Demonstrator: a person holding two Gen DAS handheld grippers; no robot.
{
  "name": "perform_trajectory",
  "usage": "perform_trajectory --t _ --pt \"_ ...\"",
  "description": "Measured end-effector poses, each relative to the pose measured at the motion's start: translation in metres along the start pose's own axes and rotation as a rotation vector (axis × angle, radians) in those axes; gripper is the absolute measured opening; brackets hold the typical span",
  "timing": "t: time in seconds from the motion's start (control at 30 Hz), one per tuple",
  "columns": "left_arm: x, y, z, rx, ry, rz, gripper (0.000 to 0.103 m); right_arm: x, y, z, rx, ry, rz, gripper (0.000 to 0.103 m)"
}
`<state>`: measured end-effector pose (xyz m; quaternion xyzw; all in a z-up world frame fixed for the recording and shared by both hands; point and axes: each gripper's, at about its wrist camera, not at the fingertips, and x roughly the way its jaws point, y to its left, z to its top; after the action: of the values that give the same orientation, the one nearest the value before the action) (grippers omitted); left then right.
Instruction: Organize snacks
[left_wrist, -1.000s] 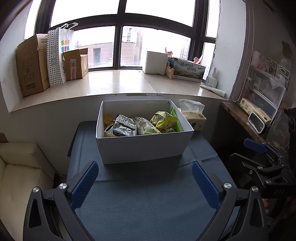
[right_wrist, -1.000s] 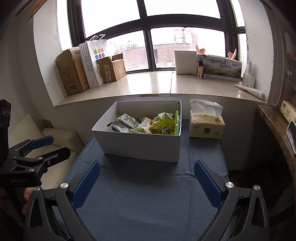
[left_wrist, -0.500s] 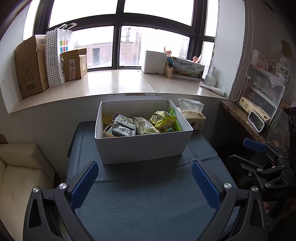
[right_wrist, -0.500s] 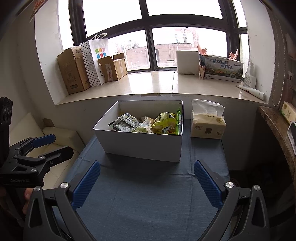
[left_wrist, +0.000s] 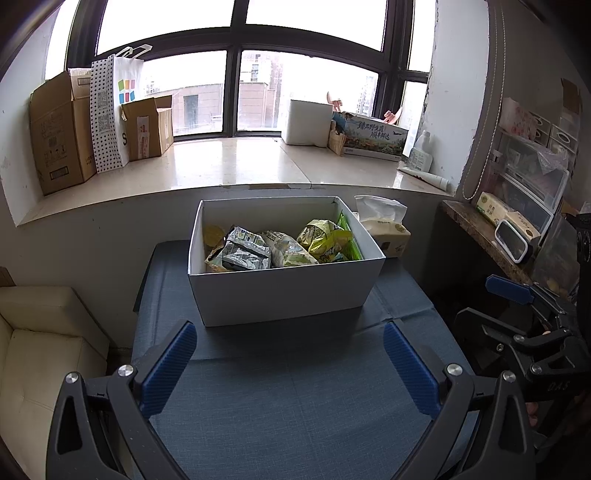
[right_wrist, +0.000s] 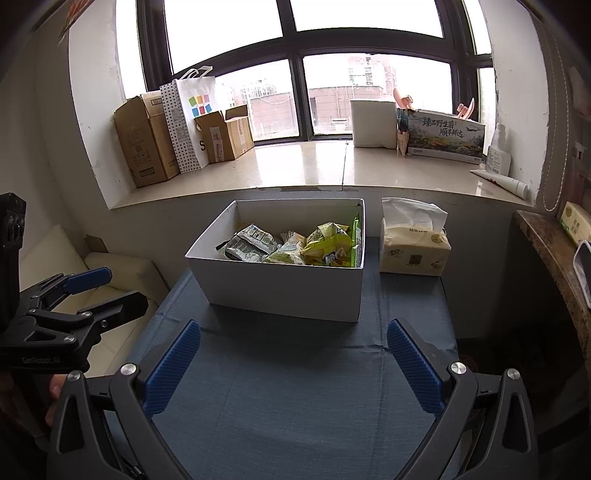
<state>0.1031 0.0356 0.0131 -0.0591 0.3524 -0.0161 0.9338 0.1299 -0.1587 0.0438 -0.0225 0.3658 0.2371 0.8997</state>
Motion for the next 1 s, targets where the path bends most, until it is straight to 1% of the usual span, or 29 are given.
perform_trajectory --t 1.0 --pt "0.0025 0.001 -0.0004 -0.005 0.01 -0.001 0.103 0.0006 0.0005 -0.0002 0.002 0.006 0.007 0.103"
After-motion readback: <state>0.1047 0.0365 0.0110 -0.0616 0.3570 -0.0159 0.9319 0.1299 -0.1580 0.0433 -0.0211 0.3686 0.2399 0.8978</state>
